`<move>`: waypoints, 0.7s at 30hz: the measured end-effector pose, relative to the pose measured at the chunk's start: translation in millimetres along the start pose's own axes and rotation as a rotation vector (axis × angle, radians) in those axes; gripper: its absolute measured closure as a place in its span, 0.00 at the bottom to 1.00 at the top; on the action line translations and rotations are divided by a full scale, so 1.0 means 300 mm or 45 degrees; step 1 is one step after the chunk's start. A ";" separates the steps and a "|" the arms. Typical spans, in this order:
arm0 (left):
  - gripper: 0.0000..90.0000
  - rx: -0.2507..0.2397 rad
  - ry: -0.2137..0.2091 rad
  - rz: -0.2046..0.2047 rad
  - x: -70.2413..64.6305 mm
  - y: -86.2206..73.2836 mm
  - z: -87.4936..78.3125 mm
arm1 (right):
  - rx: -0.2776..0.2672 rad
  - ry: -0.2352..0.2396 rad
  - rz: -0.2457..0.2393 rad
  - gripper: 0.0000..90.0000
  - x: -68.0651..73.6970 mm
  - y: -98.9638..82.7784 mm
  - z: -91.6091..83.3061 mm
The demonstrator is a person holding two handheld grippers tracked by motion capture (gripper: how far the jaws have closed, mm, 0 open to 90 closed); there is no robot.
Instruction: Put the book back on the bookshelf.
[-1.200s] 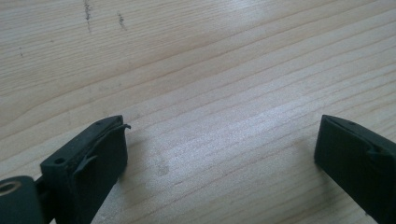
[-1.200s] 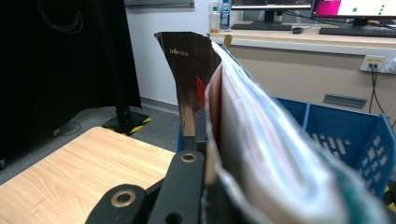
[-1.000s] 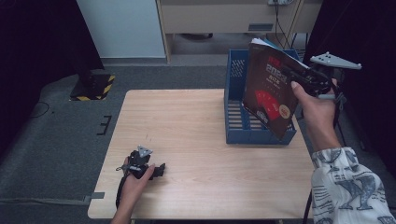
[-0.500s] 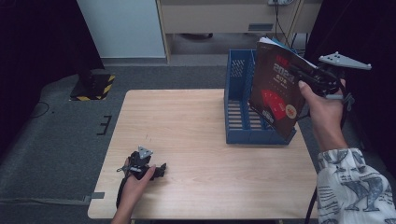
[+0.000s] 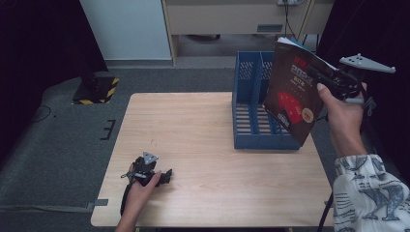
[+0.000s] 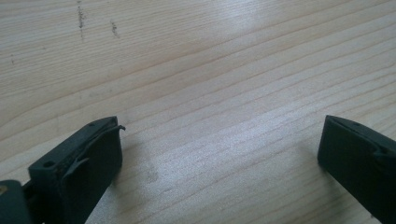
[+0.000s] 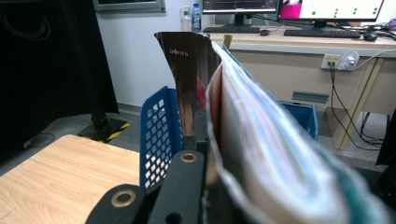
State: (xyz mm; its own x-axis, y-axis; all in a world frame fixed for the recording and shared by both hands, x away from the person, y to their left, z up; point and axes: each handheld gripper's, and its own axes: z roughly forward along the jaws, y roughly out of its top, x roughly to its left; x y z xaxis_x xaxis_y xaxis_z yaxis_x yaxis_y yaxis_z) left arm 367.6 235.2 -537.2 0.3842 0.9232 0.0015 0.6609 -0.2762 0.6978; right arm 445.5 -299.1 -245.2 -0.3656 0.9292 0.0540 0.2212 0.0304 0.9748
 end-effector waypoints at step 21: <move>0.00 0.000 0.000 0.000 0.000 0.000 0.000 | 0.016 -0.080 0.006 0.97 -0.059 -0.013 -0.042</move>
State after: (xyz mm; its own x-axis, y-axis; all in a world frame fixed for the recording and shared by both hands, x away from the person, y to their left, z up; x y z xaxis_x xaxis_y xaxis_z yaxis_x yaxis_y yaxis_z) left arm 367.6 235.2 -537.2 0.3842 0.9233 0.0015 0.6609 -0.2761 0.6979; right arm 439.8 -320.5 -247.2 -0.3074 0.9505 0.0443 0.2342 0.0305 0.9717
